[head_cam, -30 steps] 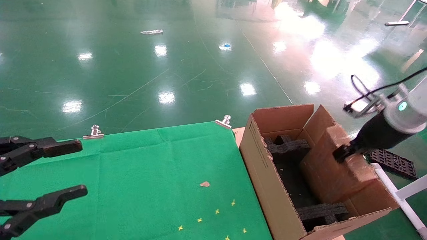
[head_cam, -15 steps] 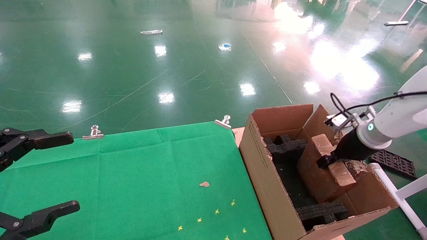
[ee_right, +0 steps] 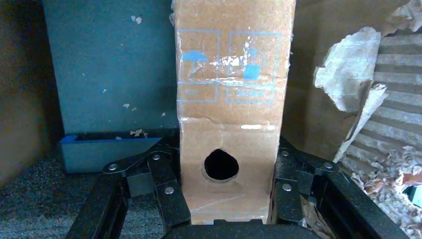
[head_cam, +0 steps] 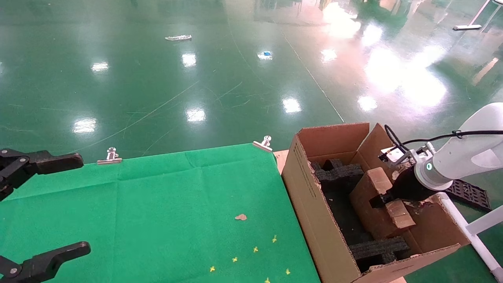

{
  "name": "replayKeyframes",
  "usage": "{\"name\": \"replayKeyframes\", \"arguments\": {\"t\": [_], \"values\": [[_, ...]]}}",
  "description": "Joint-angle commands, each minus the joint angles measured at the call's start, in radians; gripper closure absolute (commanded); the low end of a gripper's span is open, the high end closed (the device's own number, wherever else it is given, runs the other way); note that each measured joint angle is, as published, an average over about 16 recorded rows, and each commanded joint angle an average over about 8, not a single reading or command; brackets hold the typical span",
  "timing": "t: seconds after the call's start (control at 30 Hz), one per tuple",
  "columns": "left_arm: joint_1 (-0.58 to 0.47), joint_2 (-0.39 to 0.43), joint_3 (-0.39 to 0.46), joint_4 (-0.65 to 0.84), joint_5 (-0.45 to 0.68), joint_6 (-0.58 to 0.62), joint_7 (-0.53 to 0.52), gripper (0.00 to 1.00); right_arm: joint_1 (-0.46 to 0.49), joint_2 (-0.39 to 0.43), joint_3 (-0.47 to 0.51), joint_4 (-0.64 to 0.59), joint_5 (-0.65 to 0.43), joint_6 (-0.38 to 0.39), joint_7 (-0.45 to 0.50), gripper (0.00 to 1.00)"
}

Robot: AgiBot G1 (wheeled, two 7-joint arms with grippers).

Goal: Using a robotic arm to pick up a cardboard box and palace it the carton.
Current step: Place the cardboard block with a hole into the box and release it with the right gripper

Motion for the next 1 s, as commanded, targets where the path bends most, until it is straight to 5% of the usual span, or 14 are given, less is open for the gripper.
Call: {"name": "replayKeyframes", "arguments": {"t": [0.03, 1.0], "values": [[0.000, 0.000, 0.000, 0.000, 0.000, 0.000, 0.000, 0.00, -0.004, -0.003, 0.002, -0.013, 0.004, 0.000, -0.013, 0.00], [0.000, -0.001, 0.002, 0.000, -0.001, -0.001, 0.001, 0.00, 0.058, -0.060, 0.010, -0.135, 0.013, -0.067, -0.106, 0.00]]}}
